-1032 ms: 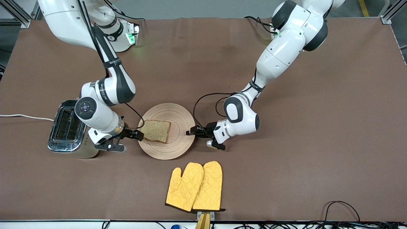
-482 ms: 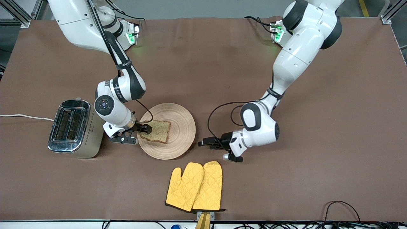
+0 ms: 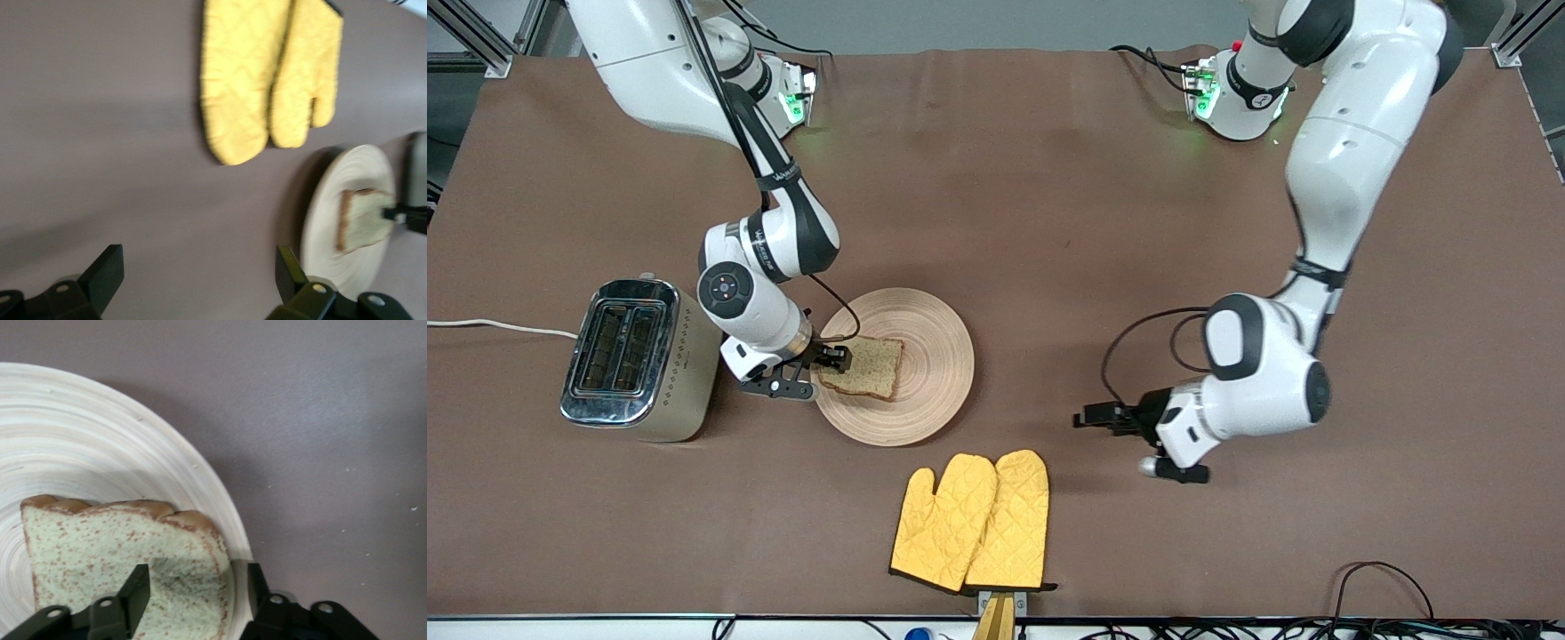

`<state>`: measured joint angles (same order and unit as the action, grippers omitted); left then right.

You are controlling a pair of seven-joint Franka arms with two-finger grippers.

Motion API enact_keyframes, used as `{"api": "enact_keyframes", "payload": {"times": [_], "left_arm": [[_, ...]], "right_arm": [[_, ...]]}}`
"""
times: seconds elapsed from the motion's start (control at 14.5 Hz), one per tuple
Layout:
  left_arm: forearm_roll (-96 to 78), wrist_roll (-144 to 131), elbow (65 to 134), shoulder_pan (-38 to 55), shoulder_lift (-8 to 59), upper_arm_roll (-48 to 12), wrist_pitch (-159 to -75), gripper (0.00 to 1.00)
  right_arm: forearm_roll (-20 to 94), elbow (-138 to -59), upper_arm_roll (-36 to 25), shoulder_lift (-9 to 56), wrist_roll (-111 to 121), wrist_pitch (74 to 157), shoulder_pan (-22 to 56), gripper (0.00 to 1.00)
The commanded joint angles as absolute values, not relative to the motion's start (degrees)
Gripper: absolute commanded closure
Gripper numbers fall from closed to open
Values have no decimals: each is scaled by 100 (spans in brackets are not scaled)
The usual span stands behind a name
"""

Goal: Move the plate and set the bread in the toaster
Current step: 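Hold the bread with the right gripper while the left gripper withdraws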

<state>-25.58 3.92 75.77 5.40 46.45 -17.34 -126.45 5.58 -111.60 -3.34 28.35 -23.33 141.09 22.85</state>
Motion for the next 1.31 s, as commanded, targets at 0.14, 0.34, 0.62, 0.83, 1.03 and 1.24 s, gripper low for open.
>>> {"api": "enact_keyframes", "payload": {"times": [0.14,0.34,0.62,0.83,1.03,1.24], "left_arm": [[-1181,141,7919,150,3807,-1714,-11770,0],[-309,176,7910,-105,3342,-1723,-11208,0],[413,150,7884,-114,2682,-1714,-10723,0],[431,149,7884,-360,2225,-1714,-10311,0],[431,211,7884,-622,1847,-1714,-9941,0],[431,202,7884,-782,1557,-1705,-9626,0]], "right_arm": [[545,-11391,-404,2610,-2470,14124,2373,51],[545,-11391,-404,2619,-2470,14115,2303,54],[545,-11391,-404,2645,-2479,14142,2303,60],[545,-11399,-404,2637,-2479,14150,2312,71],[545,-11399,-404,2646,-2479,14159,2303,92],[545,-11391,-404,2654,-2479,14159,2242,99]]}}
